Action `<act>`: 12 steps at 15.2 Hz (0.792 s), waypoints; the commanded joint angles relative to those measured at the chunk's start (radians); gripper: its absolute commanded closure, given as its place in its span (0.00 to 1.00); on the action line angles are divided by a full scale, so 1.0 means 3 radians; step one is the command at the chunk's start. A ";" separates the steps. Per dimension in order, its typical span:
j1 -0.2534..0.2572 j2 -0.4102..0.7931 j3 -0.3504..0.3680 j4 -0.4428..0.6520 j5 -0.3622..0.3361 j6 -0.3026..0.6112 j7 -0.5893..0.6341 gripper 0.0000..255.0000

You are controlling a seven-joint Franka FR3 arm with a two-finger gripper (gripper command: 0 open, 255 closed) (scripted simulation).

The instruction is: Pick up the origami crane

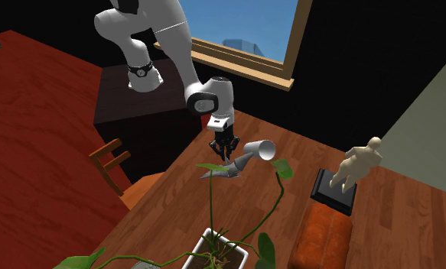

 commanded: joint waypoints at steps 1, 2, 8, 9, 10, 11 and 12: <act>0.0000 0.0002 -0.0001 0.0002 -0.0001 0.0001 0.0001 1.00; 0.0001 0.0003 -0.0002 0.0002 -0.0001 0.0001 0.0001 1.00; -0.0018 -0.0045 0.0020 -0.0033 0.0024 -0.0015 -0.0030 1.00; -0.0039 -0.0090 0.0047 -0.0060 0.0056 -0.0035 -0.0069 1.00; -0.0061 -0.0134 0.0073 -0.0088 0.0089 -0.0055 -0.0109 1.00; -0.0083 -0.0178 0.0100 -0.0115 0.0122 -0.0076 -0.0149 1.00; -0.0105 -0.0222 0.0128 -0.0141 0.0156 -0.0096 -0.0189 1.00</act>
